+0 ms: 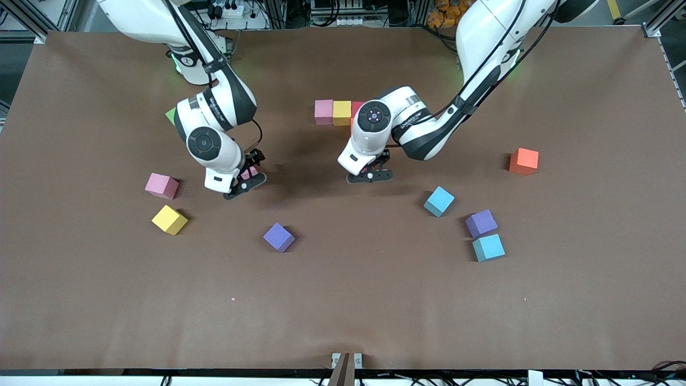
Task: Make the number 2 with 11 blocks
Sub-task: 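Grasp the pink cube with the right gripper while the left gripper carries red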
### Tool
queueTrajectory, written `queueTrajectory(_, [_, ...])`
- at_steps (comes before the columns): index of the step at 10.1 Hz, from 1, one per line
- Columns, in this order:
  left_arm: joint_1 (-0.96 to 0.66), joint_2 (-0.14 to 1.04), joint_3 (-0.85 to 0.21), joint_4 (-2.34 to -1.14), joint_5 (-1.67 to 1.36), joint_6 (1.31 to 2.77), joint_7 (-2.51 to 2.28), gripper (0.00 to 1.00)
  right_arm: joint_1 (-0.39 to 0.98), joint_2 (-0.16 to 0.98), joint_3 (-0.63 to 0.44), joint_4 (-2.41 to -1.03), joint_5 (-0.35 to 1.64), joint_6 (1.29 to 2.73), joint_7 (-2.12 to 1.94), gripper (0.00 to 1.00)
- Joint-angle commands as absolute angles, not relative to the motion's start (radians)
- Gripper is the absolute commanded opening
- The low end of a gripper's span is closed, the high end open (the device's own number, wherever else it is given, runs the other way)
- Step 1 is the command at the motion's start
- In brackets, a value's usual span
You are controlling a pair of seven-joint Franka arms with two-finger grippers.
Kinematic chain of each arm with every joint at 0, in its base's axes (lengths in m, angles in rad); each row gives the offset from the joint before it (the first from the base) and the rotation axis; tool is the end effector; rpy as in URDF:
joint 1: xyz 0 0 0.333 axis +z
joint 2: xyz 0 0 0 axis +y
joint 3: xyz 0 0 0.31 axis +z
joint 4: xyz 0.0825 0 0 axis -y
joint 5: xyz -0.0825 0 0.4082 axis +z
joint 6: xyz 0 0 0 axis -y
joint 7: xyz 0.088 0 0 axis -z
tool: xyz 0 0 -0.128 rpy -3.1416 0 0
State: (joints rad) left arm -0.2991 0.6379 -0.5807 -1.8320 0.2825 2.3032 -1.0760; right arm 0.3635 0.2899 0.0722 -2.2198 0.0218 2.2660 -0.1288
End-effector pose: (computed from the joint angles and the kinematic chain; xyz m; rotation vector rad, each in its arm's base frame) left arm 0.4321 -0.4890 0.1835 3.0941 0.1286 -0.2062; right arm 0.4794 0.2259 0.1808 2.9999 0.8432 -0.3848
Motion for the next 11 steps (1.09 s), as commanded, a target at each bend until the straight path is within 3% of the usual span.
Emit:
queueTrajectory(1, [-0.308, 0.634, -0.58, -1.855, 0.302, 2.319, -1.091, 0.35, 0.354, 0.244, 0.075, -2.287, 0.008, 2.308, -0.17, 1.0])
queueTrajectory(11, [-0.345, 0.634, -0.575, -1.89, 0.304, 2.312, -1.127, 0.35, 0.351, 0.291, 0.074, -2.312, -0.063, 2.424, -0.176, 1.0])
